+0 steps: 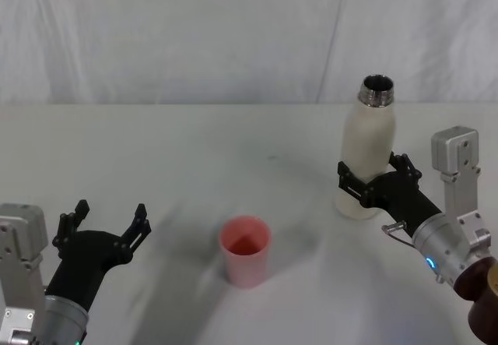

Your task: Grasp the thermos with one hand and pour water into the cup lid.

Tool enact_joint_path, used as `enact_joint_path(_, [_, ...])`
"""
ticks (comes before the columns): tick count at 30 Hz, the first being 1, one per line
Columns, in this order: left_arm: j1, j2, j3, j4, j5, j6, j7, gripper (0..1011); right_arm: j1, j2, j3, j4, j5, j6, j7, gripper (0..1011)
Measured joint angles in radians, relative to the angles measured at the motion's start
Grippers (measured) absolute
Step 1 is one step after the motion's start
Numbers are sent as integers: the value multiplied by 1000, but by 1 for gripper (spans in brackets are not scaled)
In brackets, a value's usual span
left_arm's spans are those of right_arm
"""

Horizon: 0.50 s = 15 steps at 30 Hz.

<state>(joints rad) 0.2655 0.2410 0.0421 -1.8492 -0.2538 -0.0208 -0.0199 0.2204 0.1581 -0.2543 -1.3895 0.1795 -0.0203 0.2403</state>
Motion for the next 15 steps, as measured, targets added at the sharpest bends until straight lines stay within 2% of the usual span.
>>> enact_joint_path(15, [0,0,0,0,0,0,0,1001,2,-3,1,9,3,0,-3,947])
